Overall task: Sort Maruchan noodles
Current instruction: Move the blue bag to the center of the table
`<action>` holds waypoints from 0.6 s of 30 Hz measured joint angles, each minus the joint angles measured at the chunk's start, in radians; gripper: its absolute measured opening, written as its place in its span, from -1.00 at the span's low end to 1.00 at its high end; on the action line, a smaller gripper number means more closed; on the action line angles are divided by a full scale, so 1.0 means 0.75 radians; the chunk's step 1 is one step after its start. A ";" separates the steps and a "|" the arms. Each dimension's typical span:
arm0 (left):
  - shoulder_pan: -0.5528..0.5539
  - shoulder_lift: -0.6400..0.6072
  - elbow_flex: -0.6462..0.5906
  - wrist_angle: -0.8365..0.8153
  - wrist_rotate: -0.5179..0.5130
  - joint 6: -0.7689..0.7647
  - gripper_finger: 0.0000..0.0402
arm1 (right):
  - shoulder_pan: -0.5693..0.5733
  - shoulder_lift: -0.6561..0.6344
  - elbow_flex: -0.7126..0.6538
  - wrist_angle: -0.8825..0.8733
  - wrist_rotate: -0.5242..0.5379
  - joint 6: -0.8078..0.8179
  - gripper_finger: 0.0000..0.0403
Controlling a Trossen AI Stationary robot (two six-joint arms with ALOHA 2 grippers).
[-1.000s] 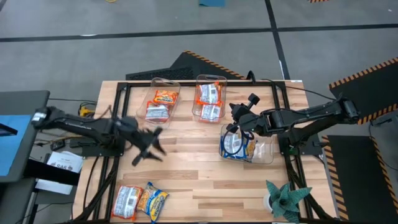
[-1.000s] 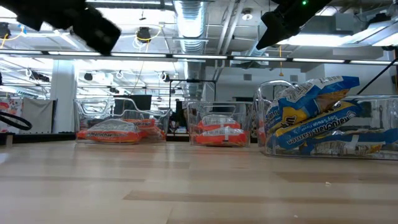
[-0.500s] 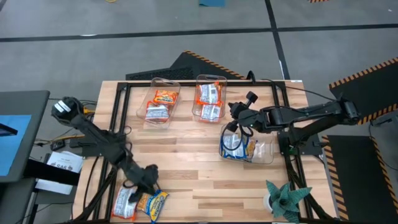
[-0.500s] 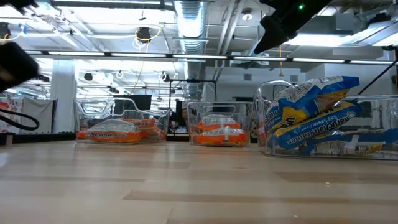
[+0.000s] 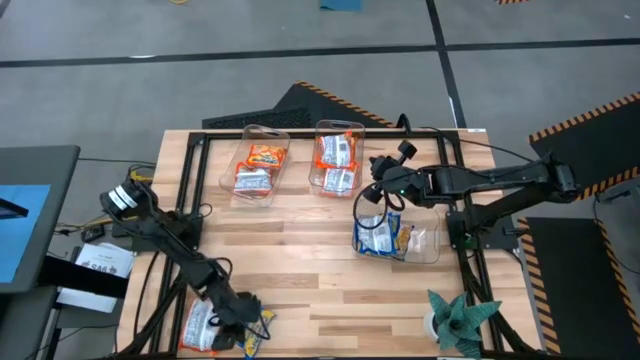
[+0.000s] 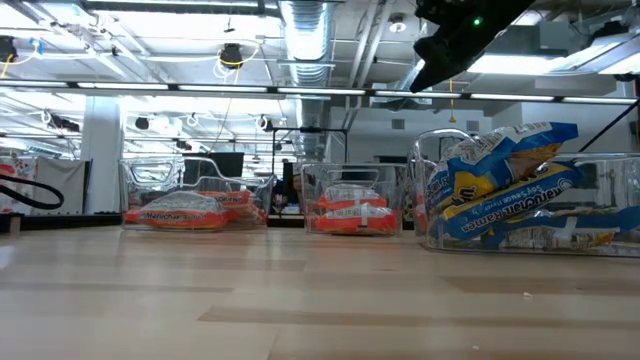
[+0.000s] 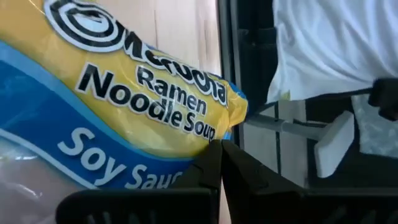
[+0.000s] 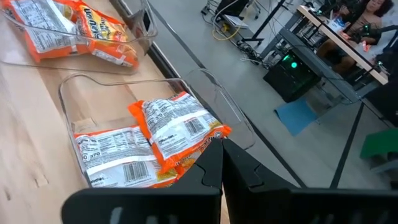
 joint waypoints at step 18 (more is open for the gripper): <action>0.601 -0.231 -0.005 -0.704 -0.481 1.048 -1.00 | 0.001 0.000 0.000 0.013 -0.126 0.007 -0.89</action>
